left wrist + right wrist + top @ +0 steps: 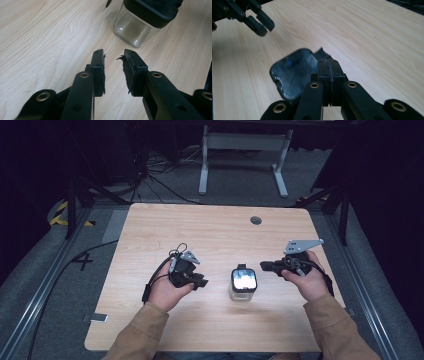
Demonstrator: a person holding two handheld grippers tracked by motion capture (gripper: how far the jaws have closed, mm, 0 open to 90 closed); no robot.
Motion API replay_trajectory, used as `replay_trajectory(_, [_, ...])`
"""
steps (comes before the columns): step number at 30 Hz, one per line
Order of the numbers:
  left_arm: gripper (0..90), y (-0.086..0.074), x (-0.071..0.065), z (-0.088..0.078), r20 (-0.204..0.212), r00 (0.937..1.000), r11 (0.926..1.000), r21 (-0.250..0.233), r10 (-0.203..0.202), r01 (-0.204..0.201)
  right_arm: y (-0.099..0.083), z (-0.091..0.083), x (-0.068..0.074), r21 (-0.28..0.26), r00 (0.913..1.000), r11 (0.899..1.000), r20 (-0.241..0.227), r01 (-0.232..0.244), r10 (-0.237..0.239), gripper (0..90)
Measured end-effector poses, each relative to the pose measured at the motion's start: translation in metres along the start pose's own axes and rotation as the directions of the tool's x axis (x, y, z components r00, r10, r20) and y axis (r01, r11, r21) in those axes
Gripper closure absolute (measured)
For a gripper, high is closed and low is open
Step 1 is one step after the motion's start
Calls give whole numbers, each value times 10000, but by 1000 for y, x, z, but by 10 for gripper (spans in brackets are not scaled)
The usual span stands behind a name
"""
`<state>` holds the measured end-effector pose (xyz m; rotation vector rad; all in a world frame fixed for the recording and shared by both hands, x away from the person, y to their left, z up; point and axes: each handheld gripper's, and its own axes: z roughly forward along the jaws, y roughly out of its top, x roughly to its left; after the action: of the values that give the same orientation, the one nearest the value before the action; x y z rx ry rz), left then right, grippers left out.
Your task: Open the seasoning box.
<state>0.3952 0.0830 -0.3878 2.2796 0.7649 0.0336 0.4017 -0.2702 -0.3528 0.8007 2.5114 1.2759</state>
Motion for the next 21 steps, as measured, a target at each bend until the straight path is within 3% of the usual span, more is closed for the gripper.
replay_trajectory(5, [708, -4, 1, -2, -6, 10000, 10000, 40, -15, 15, 16, 22, -6, 174, 9993, 9997, -352, 152, -145, 900])
replay_trajectory(12, [711, -10, 3, -6, -59, 9999, 9999, -40, -162, 162, 21, 49, -12, 345, 9969, 9992, -762, 208, -181, 900])
replay_trajectory(21, [717, -13, 3, -10, -142, 9996, 9997, -92, -233, 231, 15, 59, -18, 568, 9969, 9983, -776, 163, -118, 899])
